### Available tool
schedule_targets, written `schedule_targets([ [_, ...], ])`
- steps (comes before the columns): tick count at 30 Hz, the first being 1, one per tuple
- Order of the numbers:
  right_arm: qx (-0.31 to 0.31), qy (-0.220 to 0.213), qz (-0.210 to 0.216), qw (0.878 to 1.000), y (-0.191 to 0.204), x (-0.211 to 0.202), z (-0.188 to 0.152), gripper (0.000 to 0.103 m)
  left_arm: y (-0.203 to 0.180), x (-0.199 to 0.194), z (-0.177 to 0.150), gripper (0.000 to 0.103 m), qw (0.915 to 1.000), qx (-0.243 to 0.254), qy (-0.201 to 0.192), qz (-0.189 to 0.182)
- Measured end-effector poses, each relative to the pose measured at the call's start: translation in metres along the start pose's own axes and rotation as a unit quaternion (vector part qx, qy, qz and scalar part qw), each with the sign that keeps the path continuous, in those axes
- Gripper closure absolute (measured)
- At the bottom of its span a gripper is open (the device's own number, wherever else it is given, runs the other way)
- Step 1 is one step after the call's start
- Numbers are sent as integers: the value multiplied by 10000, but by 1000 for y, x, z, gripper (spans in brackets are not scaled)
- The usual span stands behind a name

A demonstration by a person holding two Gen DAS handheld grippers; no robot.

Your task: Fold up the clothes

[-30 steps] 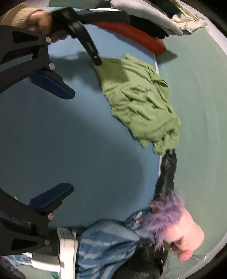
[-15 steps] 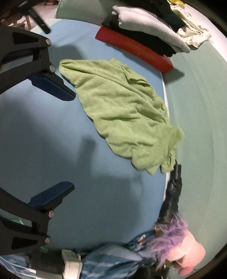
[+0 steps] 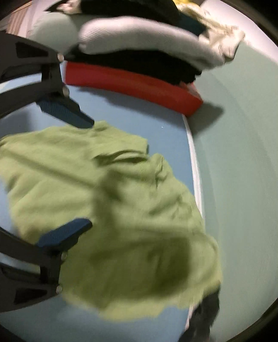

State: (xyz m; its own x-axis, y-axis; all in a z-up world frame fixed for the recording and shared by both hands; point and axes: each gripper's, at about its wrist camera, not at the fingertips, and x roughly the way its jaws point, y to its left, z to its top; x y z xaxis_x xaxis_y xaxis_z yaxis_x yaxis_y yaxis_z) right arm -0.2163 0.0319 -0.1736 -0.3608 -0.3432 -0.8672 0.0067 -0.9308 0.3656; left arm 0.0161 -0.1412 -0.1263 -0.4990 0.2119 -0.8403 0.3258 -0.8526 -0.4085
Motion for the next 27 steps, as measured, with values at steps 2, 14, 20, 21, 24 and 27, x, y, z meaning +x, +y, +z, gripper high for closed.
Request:
schedule_targets([
  [2, -169, -90, -230, 9996, 10, 22, 2, 72, 11, 2, -5, 40, 9998, -48, 139, 150],
  [14, 60, -1747, 2486, 9527, -39, -186, -65, 97, 69, -3, 1, 40, 9878, -1543, 203, -95],
  [20, 391, -2658, 790, 9600, -163, -340, -166, 98, 25, 31, 33, 36, 9913, -1285, 8, -273],
  [21, 410, -2544, 329, 9657, -180, -353, -187, 97, 19, 42, 42, 36, 9899, -1389, -132, -268],
  [24, 1020, -2093, -94, 9725, -223, -357, -246, 97, -4, 84, 70, 36, 9808, -1833, -6, -663],
  [27, 1704, -1988, 287, 9647, -250, -346, -281, 91, -32, 129, 94, 36, 9694, -2186, 500, -996],
])
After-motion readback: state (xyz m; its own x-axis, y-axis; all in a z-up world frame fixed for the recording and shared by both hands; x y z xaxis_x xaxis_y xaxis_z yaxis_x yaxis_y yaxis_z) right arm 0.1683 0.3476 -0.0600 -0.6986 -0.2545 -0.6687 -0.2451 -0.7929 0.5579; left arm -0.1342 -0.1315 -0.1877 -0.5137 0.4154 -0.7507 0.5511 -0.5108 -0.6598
